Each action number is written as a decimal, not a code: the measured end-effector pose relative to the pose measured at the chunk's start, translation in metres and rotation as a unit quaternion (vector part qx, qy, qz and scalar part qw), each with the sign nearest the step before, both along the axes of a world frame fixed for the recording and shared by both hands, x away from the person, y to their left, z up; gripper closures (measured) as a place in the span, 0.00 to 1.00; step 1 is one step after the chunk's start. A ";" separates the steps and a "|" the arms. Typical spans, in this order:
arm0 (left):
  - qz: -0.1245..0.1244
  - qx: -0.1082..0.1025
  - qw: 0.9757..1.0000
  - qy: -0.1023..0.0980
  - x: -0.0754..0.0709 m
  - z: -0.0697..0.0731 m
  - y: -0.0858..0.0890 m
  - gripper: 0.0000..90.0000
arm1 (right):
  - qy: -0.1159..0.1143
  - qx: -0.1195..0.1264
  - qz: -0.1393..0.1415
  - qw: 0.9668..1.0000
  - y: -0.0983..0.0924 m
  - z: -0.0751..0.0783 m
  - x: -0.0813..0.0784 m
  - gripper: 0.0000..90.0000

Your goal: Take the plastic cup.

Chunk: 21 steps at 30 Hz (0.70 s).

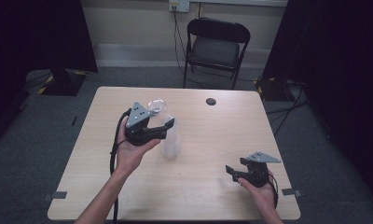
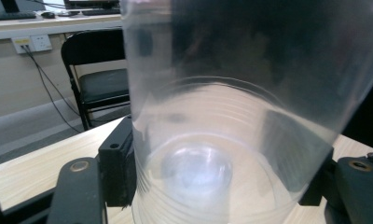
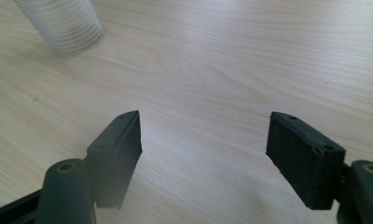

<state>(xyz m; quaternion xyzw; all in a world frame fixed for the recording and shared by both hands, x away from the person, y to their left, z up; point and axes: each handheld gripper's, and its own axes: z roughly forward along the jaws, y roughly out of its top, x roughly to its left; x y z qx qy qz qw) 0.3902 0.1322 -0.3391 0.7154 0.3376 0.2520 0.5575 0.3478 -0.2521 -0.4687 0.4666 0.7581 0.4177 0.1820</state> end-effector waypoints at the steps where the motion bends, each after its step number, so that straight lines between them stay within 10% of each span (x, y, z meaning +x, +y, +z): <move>1: 0.000 -0.003 1.000 0.004 -0.001 0.000 0.002 0.36 | 0.001 0.000 0.000 1.000 0.000 0.000 0.000 0.29; 21: -0.007 -0.059 0.995 0.077 -0.031 -0.017 0.028 0.36 | -0.015 -0.001 0.021 1.000 0.014 0.006 -0.007 0.28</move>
